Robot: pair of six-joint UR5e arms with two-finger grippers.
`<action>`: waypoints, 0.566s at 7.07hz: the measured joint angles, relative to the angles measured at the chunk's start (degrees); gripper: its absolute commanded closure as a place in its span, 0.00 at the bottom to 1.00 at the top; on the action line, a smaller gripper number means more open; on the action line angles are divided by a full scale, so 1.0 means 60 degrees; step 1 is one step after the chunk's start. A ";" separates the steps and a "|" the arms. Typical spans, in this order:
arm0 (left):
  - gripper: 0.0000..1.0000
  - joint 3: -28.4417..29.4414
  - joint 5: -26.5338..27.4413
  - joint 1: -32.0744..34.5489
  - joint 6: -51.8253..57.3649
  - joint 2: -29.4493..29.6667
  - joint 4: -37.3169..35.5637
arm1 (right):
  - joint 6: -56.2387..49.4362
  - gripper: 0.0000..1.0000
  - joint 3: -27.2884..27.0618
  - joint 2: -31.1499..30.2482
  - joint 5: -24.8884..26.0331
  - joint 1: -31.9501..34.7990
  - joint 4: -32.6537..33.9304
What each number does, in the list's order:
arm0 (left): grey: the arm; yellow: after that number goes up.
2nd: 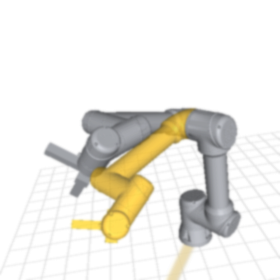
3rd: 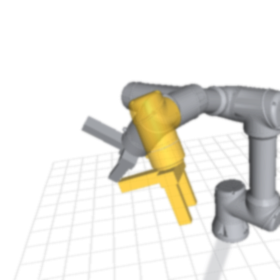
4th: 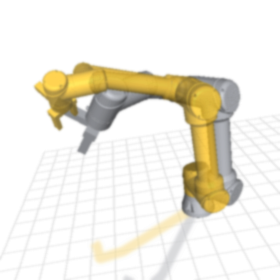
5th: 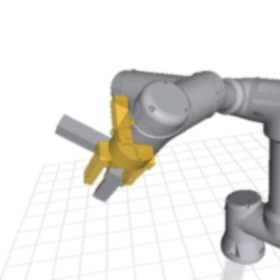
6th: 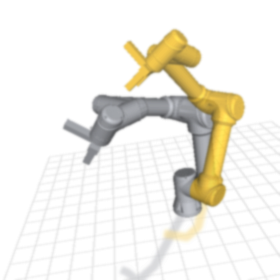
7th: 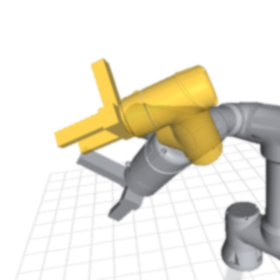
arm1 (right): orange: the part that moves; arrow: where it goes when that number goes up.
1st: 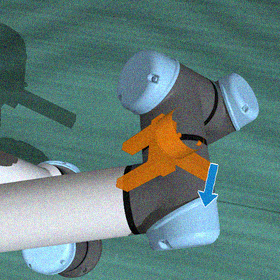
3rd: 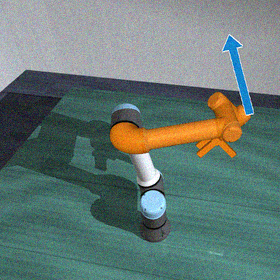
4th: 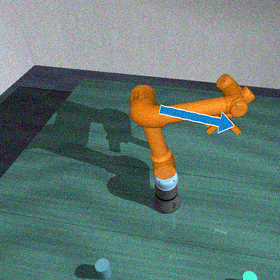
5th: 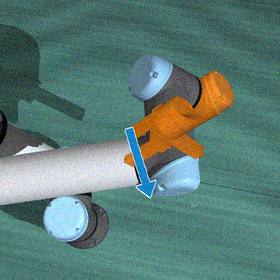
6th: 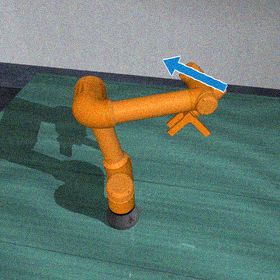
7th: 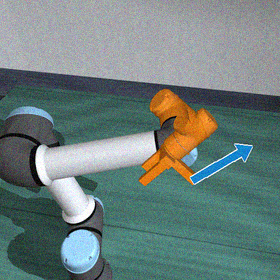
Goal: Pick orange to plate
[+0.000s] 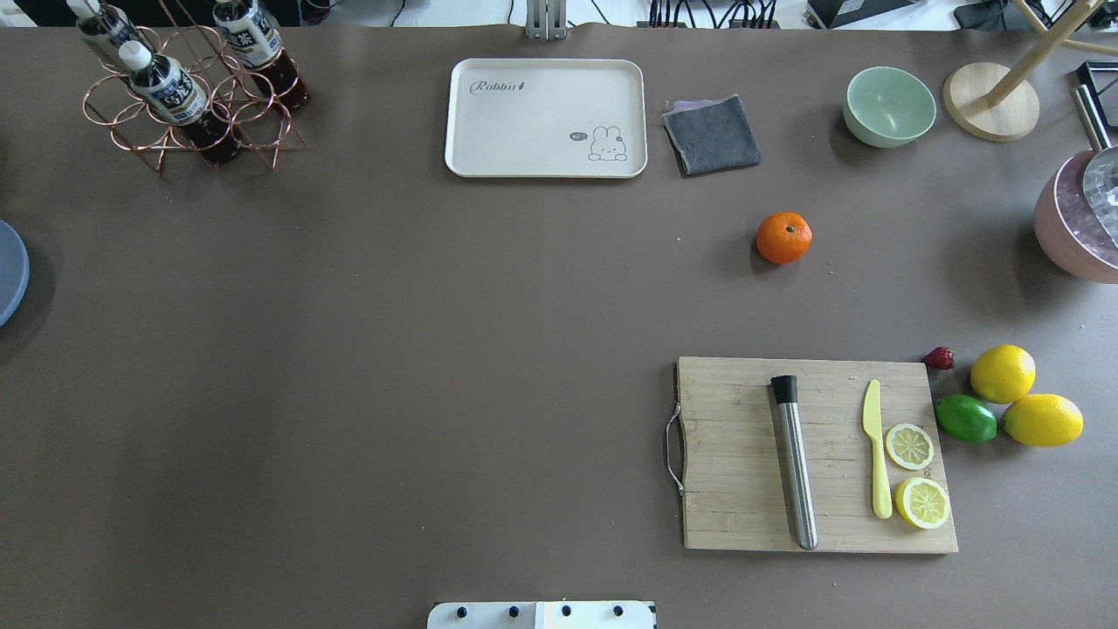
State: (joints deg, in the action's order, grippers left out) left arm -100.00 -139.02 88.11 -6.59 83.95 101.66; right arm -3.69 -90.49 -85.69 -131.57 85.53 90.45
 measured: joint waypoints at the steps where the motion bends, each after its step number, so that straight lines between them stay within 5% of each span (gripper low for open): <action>1: 0.02 0.0020 -0.0387 0.0004 -0.0035 -0.0002 -0.0005 | 0.0000 0.00 0.0005 -0.0013 0.0000 -0.0001 0.0007; 4: 0.02 0.0021 -0.0457 0.0007 -0.0004 -0.0003 -0.0006 | -0.0003 0.00 0.0021 -0.0056 -0.0003 -0.0002 0.0012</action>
State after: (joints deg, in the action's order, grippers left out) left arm -99.87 -141.76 88.15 -6.62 83.94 101.62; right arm -3.71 -90.37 -86.02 -131.59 85.52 90.53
